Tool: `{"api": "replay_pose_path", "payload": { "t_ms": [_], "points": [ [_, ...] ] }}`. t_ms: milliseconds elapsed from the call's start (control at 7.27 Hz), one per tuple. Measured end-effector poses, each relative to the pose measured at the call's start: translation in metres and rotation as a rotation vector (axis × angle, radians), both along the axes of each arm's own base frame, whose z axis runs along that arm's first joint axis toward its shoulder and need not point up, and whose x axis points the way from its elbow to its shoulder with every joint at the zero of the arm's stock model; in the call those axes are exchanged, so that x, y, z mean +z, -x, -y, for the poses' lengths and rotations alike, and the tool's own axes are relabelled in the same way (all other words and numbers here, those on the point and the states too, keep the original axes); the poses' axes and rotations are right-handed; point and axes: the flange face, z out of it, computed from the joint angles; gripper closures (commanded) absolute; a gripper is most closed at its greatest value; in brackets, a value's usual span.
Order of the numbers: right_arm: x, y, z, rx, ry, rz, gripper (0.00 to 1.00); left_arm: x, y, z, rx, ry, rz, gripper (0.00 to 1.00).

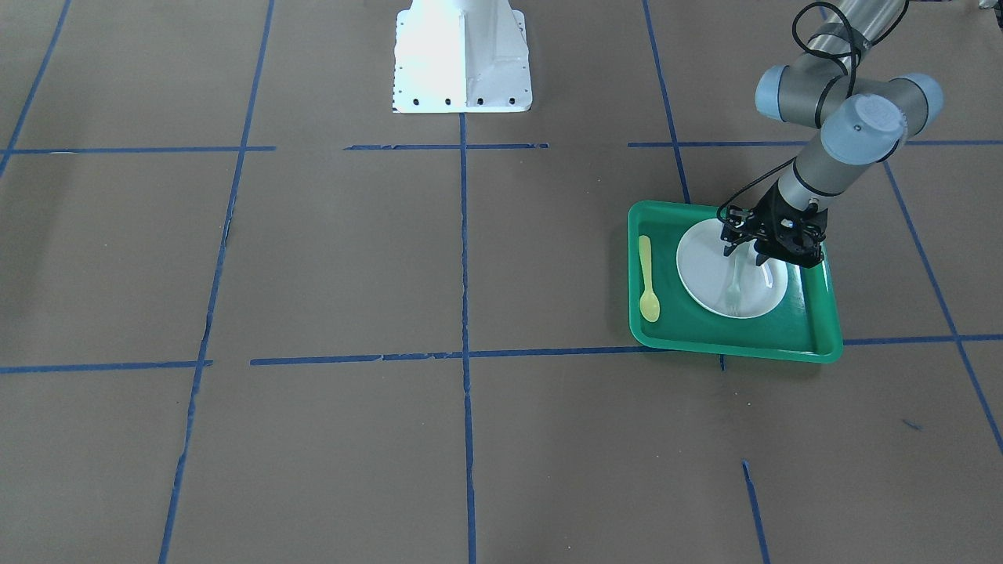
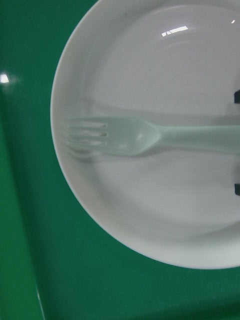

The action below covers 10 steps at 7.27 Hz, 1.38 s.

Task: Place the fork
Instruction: 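Close the left gripper on the white fork's handle, then lift the fork off the plate and carry it toward the tray edge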

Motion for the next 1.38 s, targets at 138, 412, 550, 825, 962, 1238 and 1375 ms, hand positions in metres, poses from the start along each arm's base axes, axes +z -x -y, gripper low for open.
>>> {"api": "replay_pose_path", "payload": {
  "t_ms": [138, 412, 550, 825, 962, 1238, 1375],
  "points": [
    [0.000, 0.000, 0.000, 0.000, 0.000, 0.000, 0.00, 0.000, 0.000, 0.000, 0.000, 0.001, -0.001, 1.00],
    [0.000, 0.000, 0.000, 0.000, 0.000, 0.000, 0.00, -0.002, 0.001, 0.000, -0.002, -0.001, -0.003, 1.00],
    [0.000, 0.000, 0.000, 0.000, 0.000, 0.000, 0.00, -0.005, 0.002, 0.000, -0.003, -0.003, -0.006, 1.00],
    [0.000, 0.000, 0.000, 0.000, 0.000, 0.000, 0.00, -0.012, 0.011, 0.004, -0.018, -0.014, -0.016, 1.00],
    [0.000, 0.000, 0.000, 0.000, 0.000, 0.000, 0.00, -0.016, 0.025, 0.012, -0.048, -0.018, -0.019, 1.00],
    [0.000, 0.000, 0.000, 0.000, 0.000, 0.000, 0.00, -0.012, 0.061, 0.032, -0.109, 0.020, -0.001, 1.00],
    [0.000, 0.000, 0.000, 0.000, 0.000, 0.000, 0.00, -0.006, 0.071, 0.035, -0.101, 0.078, 0.009, 1.00]
  ]
}}
